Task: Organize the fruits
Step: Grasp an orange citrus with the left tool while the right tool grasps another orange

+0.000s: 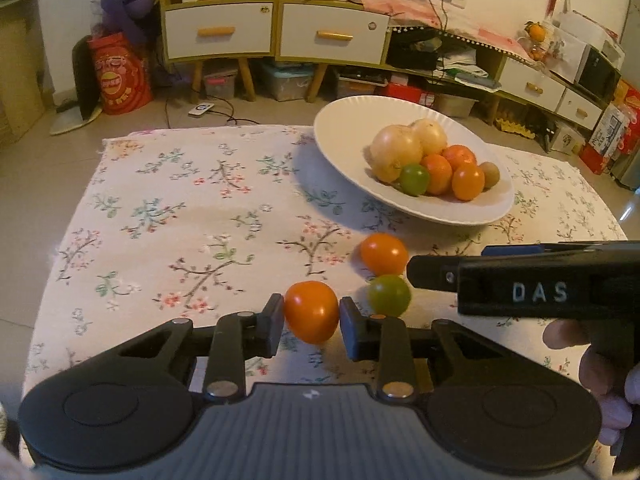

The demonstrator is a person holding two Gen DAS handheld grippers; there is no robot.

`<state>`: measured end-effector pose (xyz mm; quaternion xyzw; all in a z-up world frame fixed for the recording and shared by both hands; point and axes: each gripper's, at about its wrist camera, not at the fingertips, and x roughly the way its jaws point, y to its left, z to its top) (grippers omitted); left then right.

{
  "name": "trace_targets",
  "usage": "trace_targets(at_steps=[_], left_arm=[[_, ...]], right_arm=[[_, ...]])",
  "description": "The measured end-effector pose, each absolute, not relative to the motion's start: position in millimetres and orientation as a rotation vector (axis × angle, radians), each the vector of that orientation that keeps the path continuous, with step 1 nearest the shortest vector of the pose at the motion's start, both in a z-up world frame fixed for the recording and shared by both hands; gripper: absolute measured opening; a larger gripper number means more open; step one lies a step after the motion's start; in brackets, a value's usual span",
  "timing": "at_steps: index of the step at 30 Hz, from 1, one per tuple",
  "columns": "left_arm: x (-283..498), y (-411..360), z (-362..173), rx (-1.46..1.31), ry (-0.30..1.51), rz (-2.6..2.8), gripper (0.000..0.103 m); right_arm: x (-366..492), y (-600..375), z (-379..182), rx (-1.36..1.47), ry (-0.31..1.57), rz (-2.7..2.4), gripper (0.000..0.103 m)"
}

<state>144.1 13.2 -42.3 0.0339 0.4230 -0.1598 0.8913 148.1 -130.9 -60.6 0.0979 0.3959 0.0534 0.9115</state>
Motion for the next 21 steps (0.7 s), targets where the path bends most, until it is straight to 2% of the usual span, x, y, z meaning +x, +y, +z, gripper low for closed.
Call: trace_targets(at_steps=[9,13,21], left_arm=[[148,35,-44,0.041,0.923,-0.298,0.012],[150,39,-42,0.032,0.929,-0.296,0.012],[150,42,-40,0.022,0.934,-0.303,0.012]], right_arm=[[164,-122,-66,0.282,0.833,0.092,0.059],[173,-115,-71,0.342,0.842,0.115,0.046],[178,-104,-74,0.329,0.838,0.106,0.034]])
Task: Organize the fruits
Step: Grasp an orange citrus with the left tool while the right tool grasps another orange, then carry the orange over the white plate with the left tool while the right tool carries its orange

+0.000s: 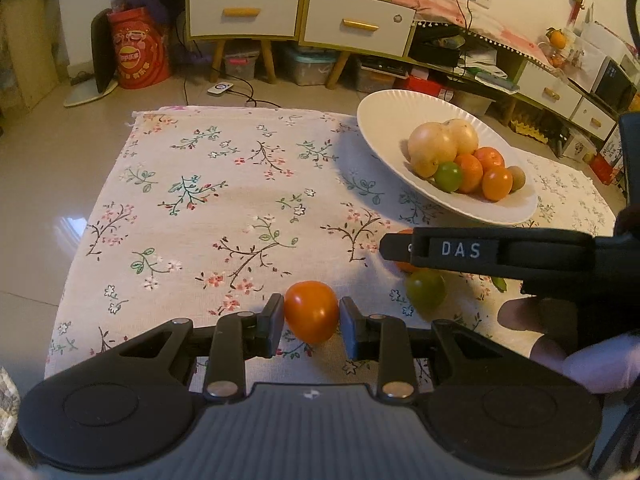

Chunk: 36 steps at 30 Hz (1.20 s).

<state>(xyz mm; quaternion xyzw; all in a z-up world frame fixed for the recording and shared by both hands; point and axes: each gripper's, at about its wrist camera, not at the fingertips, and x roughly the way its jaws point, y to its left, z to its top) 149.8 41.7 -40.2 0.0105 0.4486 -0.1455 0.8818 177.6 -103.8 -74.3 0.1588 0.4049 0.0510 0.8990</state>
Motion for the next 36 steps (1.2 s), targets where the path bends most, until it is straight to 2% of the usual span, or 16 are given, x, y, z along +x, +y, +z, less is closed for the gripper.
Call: trace_targets(at_steps=[6,8,11,36], left_arm=[[150,42,-40,0.018,0.941,-0.301,0.012],[149,41,-40,0.02,0.942,-0.301,0.012],[149,41,-40,0.021,0.941,-0.302,0.012],[139,37,-17,0.013,0.889,-0.304,0.012]], right_arm=[[178,-107,-75,0.328,0.828,0.076,0.033],[177,-107,-75,0.326,0.824,0.077,0.029],[176,-107,-74,0.314,0.819,0.083,0.028],[147,-126,-32,0.291,0.773,0.152,0.028]])
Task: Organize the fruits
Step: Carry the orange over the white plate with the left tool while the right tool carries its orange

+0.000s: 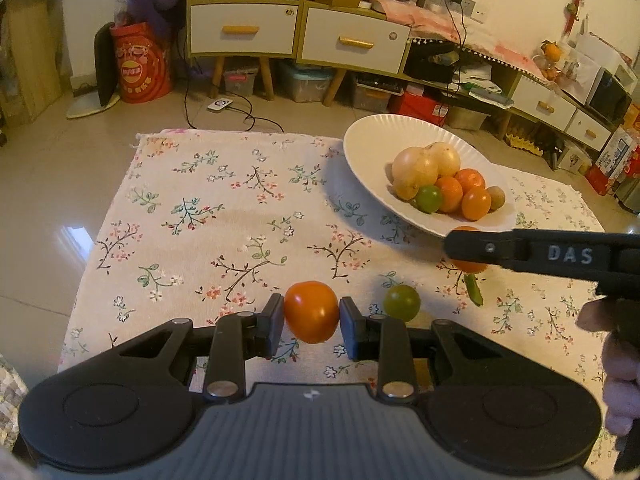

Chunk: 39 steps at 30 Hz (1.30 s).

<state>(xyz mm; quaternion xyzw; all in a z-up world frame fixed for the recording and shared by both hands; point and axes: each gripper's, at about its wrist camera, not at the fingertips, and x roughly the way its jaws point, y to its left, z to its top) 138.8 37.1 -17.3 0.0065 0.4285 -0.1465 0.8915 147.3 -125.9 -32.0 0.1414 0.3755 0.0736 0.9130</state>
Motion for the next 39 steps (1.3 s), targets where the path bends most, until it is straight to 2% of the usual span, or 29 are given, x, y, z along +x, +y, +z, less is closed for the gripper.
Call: trace_targets(at_steps=[25,39], left_arm=[[146,-3,-6,-0.016,0.822,-0.355,0.012],[221,-36,-6,0.0,0.776,-0.385,0.012]], right_arm=[[138,-195,-27,0.356,0.719,0.009,0.028],[182,-212,-20,0.269,0.672,0.017,0.028]])
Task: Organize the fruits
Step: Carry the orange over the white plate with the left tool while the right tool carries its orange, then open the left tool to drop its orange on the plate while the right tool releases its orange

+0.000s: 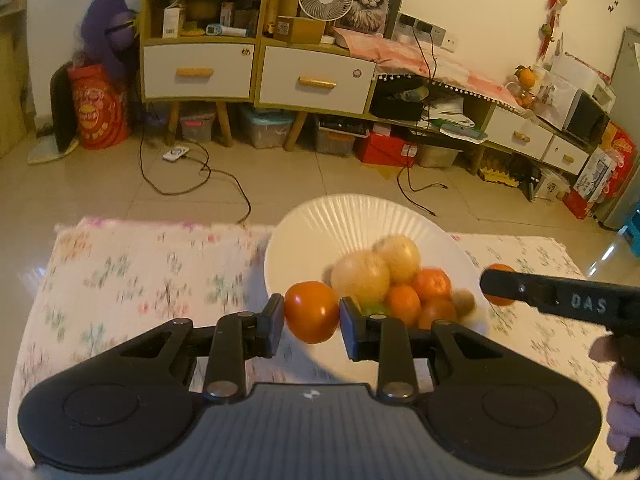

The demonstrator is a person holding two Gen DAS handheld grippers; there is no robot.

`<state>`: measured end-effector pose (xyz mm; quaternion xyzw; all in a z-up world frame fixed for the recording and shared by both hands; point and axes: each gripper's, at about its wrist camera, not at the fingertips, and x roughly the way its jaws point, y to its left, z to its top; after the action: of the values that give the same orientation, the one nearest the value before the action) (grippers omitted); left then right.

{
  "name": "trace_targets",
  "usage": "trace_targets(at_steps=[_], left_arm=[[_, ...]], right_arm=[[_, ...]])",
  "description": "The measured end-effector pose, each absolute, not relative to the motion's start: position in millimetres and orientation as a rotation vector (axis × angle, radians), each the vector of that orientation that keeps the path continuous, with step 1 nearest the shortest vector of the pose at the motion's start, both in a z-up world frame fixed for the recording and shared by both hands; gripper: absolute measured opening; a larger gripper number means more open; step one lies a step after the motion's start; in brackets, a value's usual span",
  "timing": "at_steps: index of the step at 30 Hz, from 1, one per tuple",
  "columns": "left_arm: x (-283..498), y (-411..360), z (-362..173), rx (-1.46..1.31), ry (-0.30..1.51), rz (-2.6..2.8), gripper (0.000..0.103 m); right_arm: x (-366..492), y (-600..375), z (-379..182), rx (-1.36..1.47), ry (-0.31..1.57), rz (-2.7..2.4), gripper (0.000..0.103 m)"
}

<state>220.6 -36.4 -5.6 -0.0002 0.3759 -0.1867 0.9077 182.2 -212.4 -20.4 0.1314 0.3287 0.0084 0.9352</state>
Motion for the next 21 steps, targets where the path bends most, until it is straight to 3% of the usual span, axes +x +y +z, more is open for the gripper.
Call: trace_targets(at_steps=[21], left_arm=[[286,-80,-30,0.084,0.751,-0.499,0.012]], right_arm=[[228,-221,-43,0.186,0.664,0.08,0.028]])
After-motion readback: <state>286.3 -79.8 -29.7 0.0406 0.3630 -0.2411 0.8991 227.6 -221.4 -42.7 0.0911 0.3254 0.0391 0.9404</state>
